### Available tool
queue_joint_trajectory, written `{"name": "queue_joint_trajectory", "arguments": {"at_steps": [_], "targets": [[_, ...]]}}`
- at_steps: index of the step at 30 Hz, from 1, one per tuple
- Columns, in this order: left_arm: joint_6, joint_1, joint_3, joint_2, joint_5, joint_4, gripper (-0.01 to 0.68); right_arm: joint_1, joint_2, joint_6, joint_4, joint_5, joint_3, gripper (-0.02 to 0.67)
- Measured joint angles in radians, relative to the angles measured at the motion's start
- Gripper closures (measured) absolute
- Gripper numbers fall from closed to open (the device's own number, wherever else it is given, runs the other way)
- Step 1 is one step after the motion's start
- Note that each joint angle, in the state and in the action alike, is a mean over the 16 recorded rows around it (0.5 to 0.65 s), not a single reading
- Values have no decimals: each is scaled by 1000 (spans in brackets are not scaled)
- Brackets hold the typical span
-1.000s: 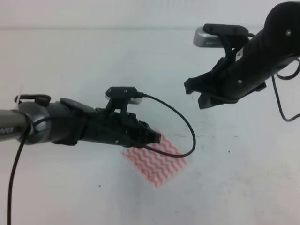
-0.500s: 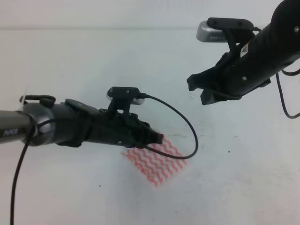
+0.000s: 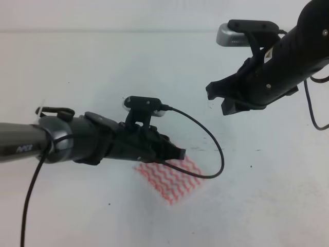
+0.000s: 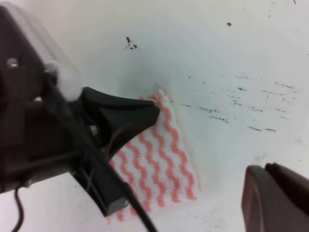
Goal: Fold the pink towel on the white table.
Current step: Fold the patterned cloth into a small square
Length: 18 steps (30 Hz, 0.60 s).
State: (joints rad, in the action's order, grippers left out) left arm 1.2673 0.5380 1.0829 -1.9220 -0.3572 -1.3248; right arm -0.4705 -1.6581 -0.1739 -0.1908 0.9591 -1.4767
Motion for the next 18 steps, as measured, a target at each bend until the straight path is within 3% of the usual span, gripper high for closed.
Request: {"name": "queue_joint_trajectory", "arguments": {"at_steps": [18], "targets": [[147, 0, 33, -40, -118, 2, 676, 0, -1, 1, 1, 7, 0, 667]]}}
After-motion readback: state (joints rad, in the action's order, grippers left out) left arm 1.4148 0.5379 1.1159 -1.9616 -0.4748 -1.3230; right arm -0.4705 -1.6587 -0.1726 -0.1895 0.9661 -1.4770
